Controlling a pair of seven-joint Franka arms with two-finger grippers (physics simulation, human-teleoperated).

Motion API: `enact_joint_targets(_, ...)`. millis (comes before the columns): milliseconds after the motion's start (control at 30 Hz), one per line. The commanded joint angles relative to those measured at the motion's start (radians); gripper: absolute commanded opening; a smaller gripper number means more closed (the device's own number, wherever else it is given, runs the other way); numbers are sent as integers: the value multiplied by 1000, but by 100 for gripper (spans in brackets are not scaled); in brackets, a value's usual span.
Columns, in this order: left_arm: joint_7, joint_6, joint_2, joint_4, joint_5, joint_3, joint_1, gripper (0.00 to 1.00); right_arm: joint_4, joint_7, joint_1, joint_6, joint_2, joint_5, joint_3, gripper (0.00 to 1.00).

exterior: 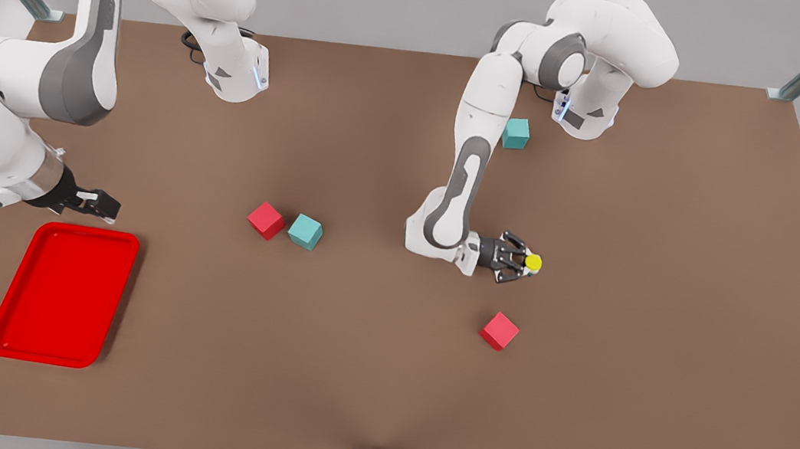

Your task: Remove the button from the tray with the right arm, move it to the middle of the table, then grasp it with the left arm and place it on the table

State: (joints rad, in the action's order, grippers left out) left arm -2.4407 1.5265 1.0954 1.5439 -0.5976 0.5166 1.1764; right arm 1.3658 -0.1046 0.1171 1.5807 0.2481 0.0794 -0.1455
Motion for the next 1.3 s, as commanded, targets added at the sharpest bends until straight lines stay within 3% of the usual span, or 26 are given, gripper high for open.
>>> enact_joint_targets(0, -377, 55, 7, 1, -4, 0, 0, 46, -1, 13, -1, 1, -1, -1, 0, 100)
enact_joint_targets(33, -377, 55, 11, 1, -4, 0, -1, 47, -1, 13, 1, 1, -1, -1, 0, 100)
enact_joint_targets(100, -374, 55, 9, -1, -4, 0, -1, 100, -1, 11, 1, 1, -1, -3, 0, 100)
enact_joint_targets(500, -370, 54, 1, 1, -50, 16, 0, 100, -1, 14, 18, 1, -1, -4, 0, 100)
enact_joint_targets(700, -121, -8, -25, 1, -57, 57, 20, 100, -1, 14, 18, 1, -1, 2, 1, 100)
enact_joint_targets(800, 394, -35, -127, 39, -119, 66, 28, 100, -1, 14, 18, 1, -1, -3, 0, 100)
enact_joint_targets(900, 1636, 15, -275, 39, -134, 66, 16, 100, -1, 14, 18, -1, -1, -1, 1, 100)
enact_joint_targets(933, 1830, 55, -315, 42, -116, 65, -26, 100, -1, 16, 19, 1, -1, -1, 0, 100)
enact_joint_targets(967, 1995, 101, -345, 39, -56, 66, -59, 100, -1, 16, 19, 1, -1, -1, 0, 100)
enact_joint_targets(1033, 2385, 132, -436, -42, 442, 121, -123, 100, -1, 16, 19, 1, -1, 0, 1, 100)
enact_joint_targets(1100, 2654, -98, -450, -177, 1033, 404, -127, 100, -1, 16, 19, -1, -1, 0, 0, 100)
enact_joint_targets(1200, 2617, -322, -506, -386, 1044, 559, -129, 100, -1, 14, 19, -1, -1, 2, 1, 100)
enact_joint_targets(1233, 2608, -356, -512, -459, 1024, 557, -162, 100, -1, 2, 19, -1, -1, 3, 1, 100)
enact_joint_targets(1267, 2513, -345, -624, -476, 966, 371, -311, 100, -1, 2, 26, -1, -1, -1, 1, 100)
